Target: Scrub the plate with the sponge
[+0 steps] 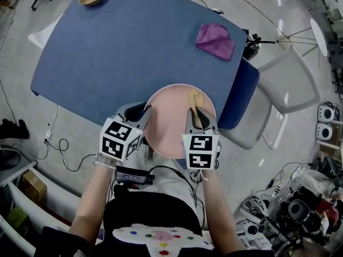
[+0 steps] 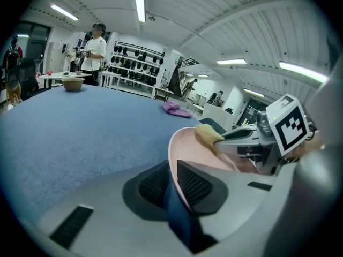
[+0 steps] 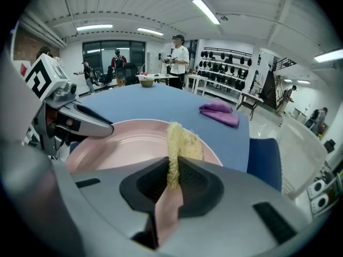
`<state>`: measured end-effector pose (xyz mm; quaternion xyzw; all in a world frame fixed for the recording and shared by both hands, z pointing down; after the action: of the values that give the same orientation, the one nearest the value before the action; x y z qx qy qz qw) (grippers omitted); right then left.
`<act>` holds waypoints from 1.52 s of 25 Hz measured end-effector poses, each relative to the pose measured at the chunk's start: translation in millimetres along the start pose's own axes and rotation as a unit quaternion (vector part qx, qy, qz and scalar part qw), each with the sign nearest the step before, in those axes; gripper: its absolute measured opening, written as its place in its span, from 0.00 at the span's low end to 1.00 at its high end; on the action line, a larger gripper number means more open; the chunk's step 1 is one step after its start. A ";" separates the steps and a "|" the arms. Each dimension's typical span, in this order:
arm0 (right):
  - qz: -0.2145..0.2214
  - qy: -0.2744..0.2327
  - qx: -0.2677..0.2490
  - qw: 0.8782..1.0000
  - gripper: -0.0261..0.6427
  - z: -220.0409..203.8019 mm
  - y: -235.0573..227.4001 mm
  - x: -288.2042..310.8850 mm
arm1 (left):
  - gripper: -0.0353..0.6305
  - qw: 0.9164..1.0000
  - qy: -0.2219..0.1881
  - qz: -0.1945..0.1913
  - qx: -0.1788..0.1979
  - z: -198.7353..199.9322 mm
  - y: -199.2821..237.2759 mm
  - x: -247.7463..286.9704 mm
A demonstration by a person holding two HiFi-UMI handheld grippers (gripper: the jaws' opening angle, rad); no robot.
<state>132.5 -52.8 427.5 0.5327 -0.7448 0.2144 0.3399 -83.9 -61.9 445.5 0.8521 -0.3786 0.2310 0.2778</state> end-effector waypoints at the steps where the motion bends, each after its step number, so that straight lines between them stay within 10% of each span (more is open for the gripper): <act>1: -0.001 0.005 -0.005 1.000 0.10 0.3 0.9 2.6 | 0.13 1.000 -0.002 -0.001 -0.003 -0.1 0.4 0.0; 15: -0.036 0.054 -0.186 0.980 0.10 3.2 26.1 27.7 | 0.13 1.000 -0.007 -0.012 -0.013 -2.0 1.4 0.6; 38: 0.061 0.035 -0.270 0.960 0.10 10.1 70.8 31.1 | 0.13 1.000 -0.007 -0.011 -0.012 -2.1 2.2 0.9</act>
<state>56.9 -55.7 446.5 0.3662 -0.7939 0.0441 0.4833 -85.5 -62.2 448.3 0.8544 -0.3742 0.2173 0.2878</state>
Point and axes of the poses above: the fingertips, and each gripper's own axes: x forward along the fingers, y to its left, z out of its top, the point moved 9 cm from there along -x, backward along the fingers, and after that the axes turned 4 degrees about x, right-handed, at the moved point
